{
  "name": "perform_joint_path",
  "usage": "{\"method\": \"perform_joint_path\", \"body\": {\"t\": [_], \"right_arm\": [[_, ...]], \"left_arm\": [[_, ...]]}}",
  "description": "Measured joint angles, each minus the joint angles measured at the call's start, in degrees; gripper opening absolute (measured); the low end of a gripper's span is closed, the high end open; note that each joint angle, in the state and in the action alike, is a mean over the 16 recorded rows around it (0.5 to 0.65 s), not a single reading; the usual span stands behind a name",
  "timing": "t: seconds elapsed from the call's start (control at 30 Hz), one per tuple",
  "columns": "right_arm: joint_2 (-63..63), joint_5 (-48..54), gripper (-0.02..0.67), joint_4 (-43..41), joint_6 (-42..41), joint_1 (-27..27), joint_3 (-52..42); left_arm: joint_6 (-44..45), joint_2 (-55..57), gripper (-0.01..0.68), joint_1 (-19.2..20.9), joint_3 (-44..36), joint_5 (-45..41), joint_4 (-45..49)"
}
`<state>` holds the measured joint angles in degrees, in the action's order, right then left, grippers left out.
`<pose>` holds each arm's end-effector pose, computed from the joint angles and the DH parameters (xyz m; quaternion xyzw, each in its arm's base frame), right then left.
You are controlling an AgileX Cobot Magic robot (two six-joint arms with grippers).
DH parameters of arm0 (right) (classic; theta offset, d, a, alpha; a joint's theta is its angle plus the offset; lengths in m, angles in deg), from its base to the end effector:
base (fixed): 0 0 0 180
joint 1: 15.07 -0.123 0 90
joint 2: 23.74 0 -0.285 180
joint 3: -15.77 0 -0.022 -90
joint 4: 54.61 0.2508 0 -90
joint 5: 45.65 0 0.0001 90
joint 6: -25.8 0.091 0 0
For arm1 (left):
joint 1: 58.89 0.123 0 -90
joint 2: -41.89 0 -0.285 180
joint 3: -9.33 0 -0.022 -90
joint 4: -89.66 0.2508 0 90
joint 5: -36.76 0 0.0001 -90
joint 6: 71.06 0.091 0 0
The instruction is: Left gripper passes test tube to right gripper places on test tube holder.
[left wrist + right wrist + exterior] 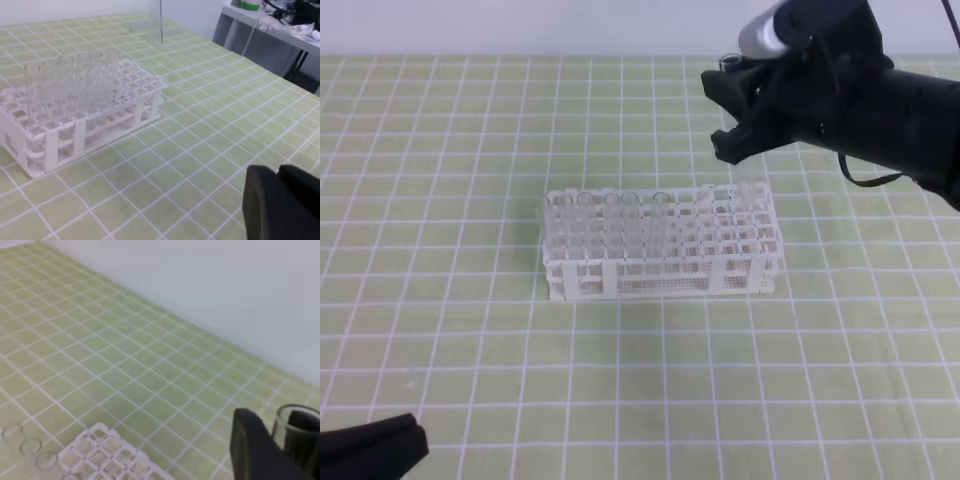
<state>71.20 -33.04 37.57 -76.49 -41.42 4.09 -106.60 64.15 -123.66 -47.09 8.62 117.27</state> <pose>0.3106 0.1761 0.3316 -0.3108 0.7341 0.1715 0.5788 0.0453 -0.0494 0.2801 0.2953 0.7288 -0.3062 0.5366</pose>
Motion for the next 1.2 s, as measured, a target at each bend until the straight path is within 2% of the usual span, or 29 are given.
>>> {"method": "perform_joint_path", "body": {"t": [0.17, 0.4, 0.53, 0.8, 1.2], "right_arm": [[0.10, -7.10, 0.097, -10.21, 18.65, -1.88, 0.20], [1.17, -17.77, 0.097, -30.60, 47.60, -5.98, -0.33], [2.27, -23.31, 0.097, -41.01, 60.47, -8.49, -1.54], [4.43, -32.90, 0.097, -58.32, 77.33, -11.69, -5.32], [6.87, -40.66, 0.097, -83.28, 97.90, -12.28, -8.18]], "left_arm": [[-0.03, -0.11, 0.026, 0.00, -0.01, -0.10, 0.23], [-0.02, -0.11, 0.026, 0.00, -0.01, -0.07, 0.47], [-0.03, -0.18, 0.026, 0.00, -0.01, -0.10, 0.42], [-0.02, -0.13, 0.026, 0.00, -0.01, -0.07, 0.45], [-0.07, -0.24, 0.026, 0.01, -0.02, -0.23, 0.31]]}}
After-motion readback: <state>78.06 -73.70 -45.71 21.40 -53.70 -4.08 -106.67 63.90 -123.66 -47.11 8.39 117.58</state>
